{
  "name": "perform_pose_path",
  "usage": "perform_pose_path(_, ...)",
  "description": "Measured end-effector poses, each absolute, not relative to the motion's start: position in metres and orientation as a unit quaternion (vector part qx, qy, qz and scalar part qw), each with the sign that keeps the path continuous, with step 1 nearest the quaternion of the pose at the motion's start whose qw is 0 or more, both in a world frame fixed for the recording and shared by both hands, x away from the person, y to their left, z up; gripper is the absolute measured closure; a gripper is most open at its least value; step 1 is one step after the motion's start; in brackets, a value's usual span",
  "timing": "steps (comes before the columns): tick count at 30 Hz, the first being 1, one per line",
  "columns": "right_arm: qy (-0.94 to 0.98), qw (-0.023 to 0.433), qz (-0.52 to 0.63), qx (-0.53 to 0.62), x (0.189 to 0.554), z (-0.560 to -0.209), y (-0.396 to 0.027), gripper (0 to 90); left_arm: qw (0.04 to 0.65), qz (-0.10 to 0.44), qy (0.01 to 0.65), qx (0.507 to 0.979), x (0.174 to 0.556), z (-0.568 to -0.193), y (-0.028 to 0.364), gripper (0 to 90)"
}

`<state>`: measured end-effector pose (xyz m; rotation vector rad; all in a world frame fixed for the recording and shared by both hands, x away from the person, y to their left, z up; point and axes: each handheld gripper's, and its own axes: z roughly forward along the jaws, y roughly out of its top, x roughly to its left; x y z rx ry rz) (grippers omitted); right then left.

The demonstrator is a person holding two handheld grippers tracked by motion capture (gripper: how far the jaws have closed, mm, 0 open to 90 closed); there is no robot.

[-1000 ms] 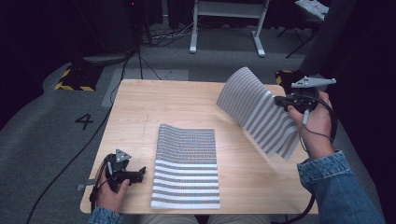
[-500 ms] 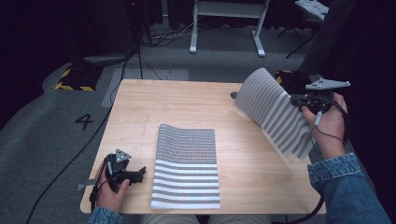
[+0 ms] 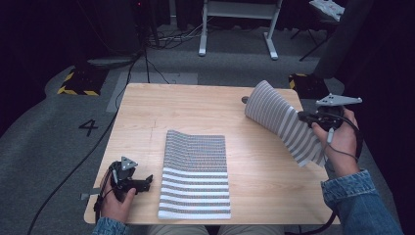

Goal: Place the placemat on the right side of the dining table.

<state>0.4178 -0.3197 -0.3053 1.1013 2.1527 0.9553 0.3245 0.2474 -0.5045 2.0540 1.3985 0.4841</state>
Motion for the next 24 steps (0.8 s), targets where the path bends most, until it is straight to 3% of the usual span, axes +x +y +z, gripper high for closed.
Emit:
perform_pose_path(22,0.843,0.161,0.335,0.388,0.406,-0.388,-0.282,87.4,0.300,0.183,0.527,0.774,0.325,-0.504,0.247,0.2)
perform_pose_path(24,0.846,0.129,0.340,0.390,0.404,-0.397,-0.278,78.9,0.300,0.183,0.527,0.774,0.325,-0.504,0.247,0.2)
